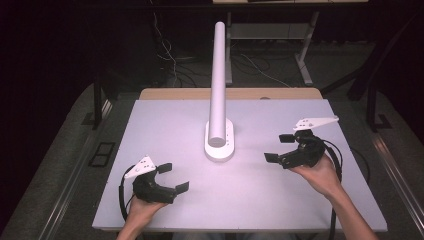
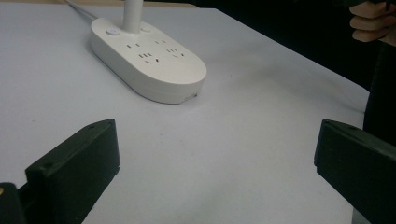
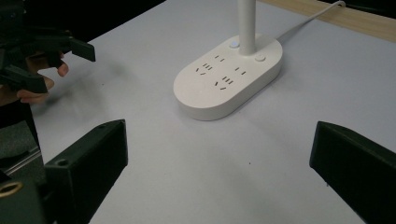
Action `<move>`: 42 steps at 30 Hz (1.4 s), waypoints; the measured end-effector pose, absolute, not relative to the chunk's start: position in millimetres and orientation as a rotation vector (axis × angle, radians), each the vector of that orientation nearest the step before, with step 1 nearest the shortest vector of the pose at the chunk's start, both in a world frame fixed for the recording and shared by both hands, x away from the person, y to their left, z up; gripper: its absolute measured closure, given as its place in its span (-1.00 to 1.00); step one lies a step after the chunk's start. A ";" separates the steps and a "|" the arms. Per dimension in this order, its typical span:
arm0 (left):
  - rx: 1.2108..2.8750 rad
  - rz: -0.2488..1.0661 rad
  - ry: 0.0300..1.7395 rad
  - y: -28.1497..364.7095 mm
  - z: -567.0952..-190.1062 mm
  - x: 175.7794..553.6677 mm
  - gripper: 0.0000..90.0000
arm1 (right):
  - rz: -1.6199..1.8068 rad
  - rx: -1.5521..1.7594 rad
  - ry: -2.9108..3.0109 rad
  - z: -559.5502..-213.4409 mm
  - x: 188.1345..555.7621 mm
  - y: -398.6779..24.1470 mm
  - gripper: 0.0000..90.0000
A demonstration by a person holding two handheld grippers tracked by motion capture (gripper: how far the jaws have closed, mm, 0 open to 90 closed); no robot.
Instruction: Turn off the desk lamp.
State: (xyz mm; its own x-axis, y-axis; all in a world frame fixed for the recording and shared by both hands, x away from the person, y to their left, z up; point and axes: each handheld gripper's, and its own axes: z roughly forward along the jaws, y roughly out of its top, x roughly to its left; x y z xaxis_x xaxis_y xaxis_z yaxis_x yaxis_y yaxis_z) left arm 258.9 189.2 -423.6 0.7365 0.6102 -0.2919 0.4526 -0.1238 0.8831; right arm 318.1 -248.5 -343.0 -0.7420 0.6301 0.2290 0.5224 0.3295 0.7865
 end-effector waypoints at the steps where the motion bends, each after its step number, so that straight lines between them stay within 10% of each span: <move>1: 1.759 0.166 0.843 189.2 -423.5 258.7 -1.00 | 1.383 1.075 2.469 -342.8 319.7 -247.6 -0.90; 42: 1.750 0.163 0.846 191.2 -423.3 259.0 -1.00 | 1.343 1.114 2.496 -335.2 398.9 -207.9 -0.87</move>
State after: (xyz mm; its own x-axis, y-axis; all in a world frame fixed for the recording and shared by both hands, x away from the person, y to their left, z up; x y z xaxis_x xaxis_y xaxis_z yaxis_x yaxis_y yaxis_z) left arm 259.0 191.2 -423.3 0.7324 0.6112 -0.2999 0.4560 -0.1133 0.8827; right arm 398.9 -207.9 -335.2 -0.7284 0.6406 0.2430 0.5557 0.3449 0.7565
